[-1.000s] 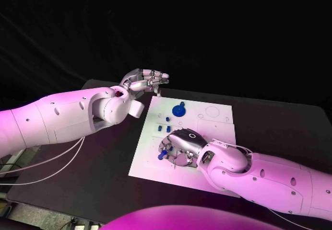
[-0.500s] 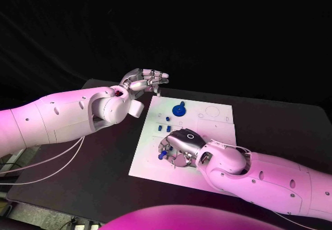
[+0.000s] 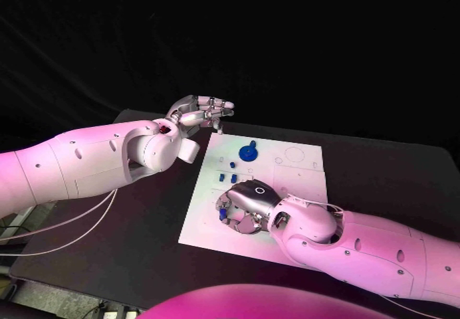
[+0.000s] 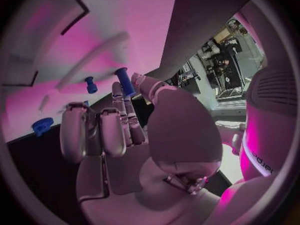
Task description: Assemble the parts on the task board
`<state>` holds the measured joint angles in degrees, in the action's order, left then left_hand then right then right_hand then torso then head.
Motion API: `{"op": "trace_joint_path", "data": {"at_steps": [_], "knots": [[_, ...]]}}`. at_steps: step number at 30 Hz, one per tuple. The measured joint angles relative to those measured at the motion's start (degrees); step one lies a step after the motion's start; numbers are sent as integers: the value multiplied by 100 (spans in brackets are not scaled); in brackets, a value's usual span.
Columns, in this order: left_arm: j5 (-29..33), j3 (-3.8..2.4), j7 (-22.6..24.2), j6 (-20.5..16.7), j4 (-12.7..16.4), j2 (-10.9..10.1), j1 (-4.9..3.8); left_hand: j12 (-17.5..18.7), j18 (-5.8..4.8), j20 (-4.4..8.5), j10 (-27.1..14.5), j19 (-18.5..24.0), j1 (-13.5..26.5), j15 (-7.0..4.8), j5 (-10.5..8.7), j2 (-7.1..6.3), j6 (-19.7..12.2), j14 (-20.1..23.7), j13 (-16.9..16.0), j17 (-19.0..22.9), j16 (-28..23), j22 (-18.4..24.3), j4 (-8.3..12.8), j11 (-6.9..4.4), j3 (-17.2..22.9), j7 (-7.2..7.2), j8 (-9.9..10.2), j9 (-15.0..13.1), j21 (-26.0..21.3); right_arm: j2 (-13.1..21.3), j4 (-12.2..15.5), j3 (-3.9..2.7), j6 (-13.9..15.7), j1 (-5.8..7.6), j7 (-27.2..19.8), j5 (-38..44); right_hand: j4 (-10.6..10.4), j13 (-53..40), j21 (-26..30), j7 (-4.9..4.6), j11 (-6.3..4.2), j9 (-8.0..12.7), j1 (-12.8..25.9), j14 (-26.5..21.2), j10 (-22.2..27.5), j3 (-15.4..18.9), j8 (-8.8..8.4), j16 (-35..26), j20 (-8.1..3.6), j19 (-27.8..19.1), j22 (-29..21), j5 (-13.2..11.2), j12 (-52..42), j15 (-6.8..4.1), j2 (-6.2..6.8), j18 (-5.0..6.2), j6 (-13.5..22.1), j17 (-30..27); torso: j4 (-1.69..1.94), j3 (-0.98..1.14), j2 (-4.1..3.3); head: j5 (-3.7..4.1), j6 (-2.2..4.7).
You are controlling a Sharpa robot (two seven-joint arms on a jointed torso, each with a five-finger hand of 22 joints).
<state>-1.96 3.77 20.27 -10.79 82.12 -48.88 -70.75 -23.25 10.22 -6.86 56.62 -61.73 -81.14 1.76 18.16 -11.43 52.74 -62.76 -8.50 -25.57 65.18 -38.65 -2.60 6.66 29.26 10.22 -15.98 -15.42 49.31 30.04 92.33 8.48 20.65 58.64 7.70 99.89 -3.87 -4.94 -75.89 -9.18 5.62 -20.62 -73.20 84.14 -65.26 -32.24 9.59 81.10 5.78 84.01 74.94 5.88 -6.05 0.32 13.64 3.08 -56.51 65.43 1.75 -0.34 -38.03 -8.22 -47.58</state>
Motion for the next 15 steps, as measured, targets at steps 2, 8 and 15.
{"op": "trace_joint_path", "data": {"at_steps": [2, 8, 15], "knots": [[0, 0, -4, 3, 0, -1, 0, 0, 0, 0, 0, 0, 0, 0, 0, 0, 0, 0, 0, 0, 0, 0, 0, 0, 0, 0, 0, 0, 0, 4, -1, 0, 13, -1, 10, 5, 7, 1, 2, 0, 2, 0, 0, -21, 17, 7, -9, 0, 0, 0, 0, 0, 0, 21, 0, 0, 0, -10, -1, 0, 1, -1, -1], [1, 0, -14, 12, 0, -6, 0, 0, 0, 0, 0, 0, 0, 0, 0, 0, 0, 0, -1, 0, 0, 0, 0, 0, 0, 0, 0, 0, 0, 41, 15, 2, 103, -7, 23, 14, 18, 9, 72, 3, 9, 23, 23, -21, 117, 75, -78, -2, 39, -1, -1, 0, 0, 21, 24, -1, 113, -36, -4, 1, 3, -3, -2], [1, 0, -26, 26, -1, -20, 0, 0, 0, 0, 0, 0, 0, 0, 0, 0, 0, 0, -8, 0, 0, 0, 0, 0, 0, 0, 0, 0, 0, 187, 160, 2, 417, -14, -3, -5, -40, 76, 839, 92, 36, 78, 73, -3, 620, 638, -284, -79, 99, -251, -1, 24, -3, 42, 75, 90, 489, -154, -4, 3, 4, 7, 11]]}}
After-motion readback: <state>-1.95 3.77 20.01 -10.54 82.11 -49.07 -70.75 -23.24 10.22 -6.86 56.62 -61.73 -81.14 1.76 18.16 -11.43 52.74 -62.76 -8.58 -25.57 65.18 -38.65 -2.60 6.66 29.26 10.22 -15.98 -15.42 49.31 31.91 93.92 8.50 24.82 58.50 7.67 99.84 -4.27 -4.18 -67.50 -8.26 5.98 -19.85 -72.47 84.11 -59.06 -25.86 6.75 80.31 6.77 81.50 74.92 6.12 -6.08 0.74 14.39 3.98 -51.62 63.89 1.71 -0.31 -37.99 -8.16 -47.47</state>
